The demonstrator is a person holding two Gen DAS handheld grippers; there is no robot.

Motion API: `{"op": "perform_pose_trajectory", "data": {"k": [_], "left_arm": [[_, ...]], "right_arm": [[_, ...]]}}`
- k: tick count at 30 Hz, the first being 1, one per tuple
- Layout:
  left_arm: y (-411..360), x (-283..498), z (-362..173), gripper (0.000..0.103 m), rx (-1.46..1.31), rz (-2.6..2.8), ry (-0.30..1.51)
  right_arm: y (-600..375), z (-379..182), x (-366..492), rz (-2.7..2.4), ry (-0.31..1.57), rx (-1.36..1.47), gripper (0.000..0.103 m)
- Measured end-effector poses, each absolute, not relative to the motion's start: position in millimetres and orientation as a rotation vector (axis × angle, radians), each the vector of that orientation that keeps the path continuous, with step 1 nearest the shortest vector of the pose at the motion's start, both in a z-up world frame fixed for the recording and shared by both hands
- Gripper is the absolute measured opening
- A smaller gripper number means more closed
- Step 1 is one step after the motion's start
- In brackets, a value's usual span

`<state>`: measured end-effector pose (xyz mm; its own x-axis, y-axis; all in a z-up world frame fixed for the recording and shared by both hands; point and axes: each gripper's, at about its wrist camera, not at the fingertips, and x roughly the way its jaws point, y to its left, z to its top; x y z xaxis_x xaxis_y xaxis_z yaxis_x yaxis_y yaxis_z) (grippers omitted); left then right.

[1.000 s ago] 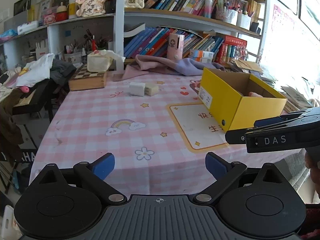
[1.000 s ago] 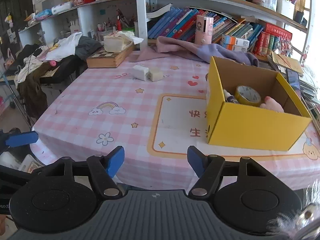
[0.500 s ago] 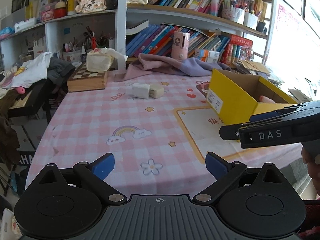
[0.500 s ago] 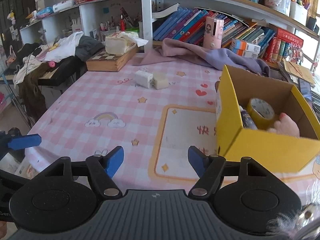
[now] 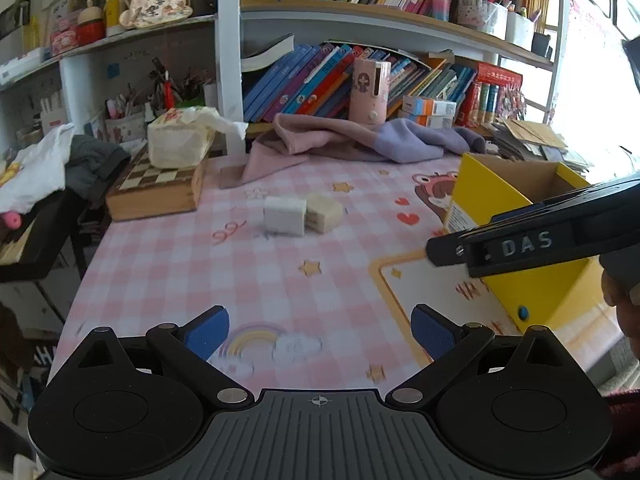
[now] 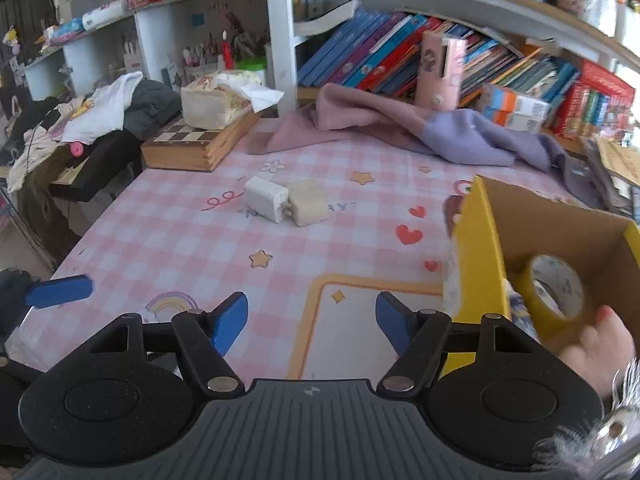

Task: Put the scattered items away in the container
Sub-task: 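Raise both open tools and move them toward the white foam blocks, then grasp one white foam block with the right tool while the left tool grasps the other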

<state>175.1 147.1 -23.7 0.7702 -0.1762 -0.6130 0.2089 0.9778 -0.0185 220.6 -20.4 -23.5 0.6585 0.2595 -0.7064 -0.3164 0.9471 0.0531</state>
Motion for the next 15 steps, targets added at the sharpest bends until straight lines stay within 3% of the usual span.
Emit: {"op": "perform_pose_trajectory", "data": {"k": [10,15], "left_arm": [[144.2,241.7,-30.2,0.099,0.068,-0.157,0.656],[146.1,274.9,-39.0,0.099,0.080,-0.123,0.670]], "right_arm": [[4.3,-34.6,313.5,0.373,0.844,-0.113,0.068],[18.9,-50.6,360.5,0.385,0.872,-0.172,0.058]]}}
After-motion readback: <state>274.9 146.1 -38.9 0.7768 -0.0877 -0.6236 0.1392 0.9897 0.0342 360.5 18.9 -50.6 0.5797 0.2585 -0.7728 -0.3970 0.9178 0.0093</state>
